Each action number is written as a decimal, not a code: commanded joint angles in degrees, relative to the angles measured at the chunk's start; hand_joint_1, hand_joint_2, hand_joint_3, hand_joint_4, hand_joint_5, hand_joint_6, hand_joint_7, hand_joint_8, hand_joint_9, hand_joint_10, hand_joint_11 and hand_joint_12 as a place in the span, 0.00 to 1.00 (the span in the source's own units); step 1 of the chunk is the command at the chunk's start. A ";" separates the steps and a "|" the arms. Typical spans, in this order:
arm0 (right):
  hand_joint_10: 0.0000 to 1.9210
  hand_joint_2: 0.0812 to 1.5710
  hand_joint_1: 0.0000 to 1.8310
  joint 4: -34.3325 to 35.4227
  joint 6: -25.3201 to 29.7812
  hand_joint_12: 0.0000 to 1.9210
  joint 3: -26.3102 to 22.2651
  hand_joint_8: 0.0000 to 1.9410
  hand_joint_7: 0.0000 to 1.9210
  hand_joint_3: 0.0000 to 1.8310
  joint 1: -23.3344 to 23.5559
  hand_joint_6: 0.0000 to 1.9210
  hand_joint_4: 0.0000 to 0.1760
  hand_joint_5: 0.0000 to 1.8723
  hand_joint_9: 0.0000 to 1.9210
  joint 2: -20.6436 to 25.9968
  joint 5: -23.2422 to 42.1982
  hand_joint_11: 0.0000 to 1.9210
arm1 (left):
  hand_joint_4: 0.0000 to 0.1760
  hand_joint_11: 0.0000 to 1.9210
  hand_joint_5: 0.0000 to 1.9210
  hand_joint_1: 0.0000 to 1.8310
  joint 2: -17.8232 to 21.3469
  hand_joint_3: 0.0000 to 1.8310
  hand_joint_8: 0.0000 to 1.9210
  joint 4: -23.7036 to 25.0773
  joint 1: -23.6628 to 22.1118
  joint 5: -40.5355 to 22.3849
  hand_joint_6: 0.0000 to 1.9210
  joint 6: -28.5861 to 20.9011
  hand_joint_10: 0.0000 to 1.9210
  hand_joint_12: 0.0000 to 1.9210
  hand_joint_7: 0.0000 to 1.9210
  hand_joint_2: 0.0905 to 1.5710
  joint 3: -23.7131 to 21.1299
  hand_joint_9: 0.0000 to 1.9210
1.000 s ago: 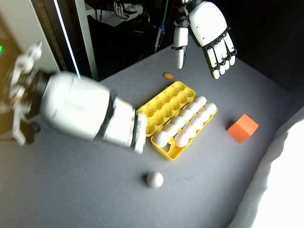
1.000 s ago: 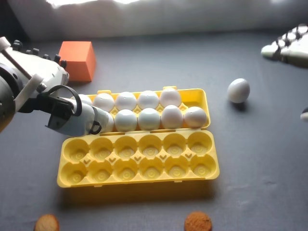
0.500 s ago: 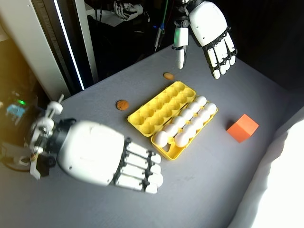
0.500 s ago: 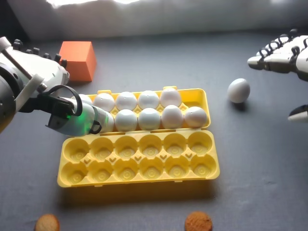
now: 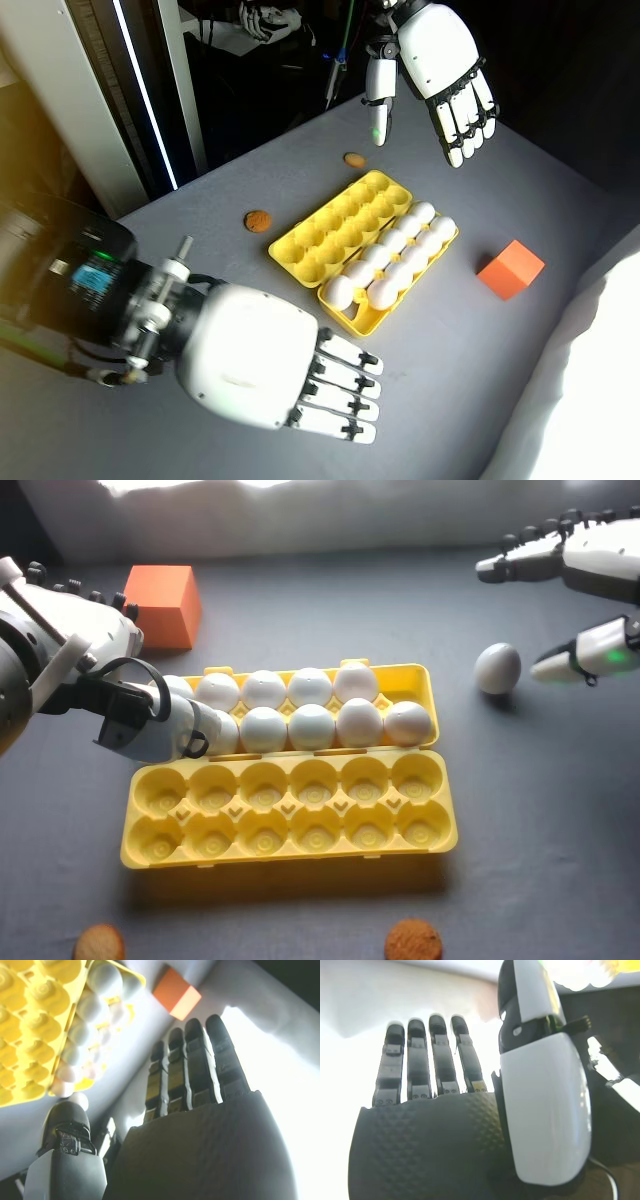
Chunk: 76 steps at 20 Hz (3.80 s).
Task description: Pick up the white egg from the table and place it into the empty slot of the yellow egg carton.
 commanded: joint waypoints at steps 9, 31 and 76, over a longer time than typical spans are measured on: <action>0.02 0.68 0.60 5.71 -0.02 0.32 5.25 0.01 0.17 0.00 2.26 0.01 0.00 0.19 0.12 -6.32 2.81 0.00 | 0.00 0.00 0.12 0.00 0.51 0.00 0.00 4.95 -0.29 -0.68 0.00 0.35 0.00 0.23 0.14 0.72 -0.02 0.12; 0.02 0.68 0.60 7.83 -2.87 0.41 13.84 0.01 0.20 0.00 -4.41 0.01 0.00 0.20 0.16 -11.39 3.26 0.00 | 0.00 0.00 0.11 0.00 0.51 0.00 0.00 4.76 -0.33 -0.71 0.00 0.35 0.00 0.23 0.14 0.73 -0.03 0.13; 0.61 0.76 0.64 6.27 -0.44 0.84 13.68 0.69 0.40 0.00 5.39 0.64 0.10 0.44 0.33 -10.92 -4.37 0.11 | 0.00 0.01 0.16 0.00 0.51 0.00 0.00 4.57 -0.40 -0.73 0.00 0.35 0.00 0.30 0.18 0.76 -0.03 0.18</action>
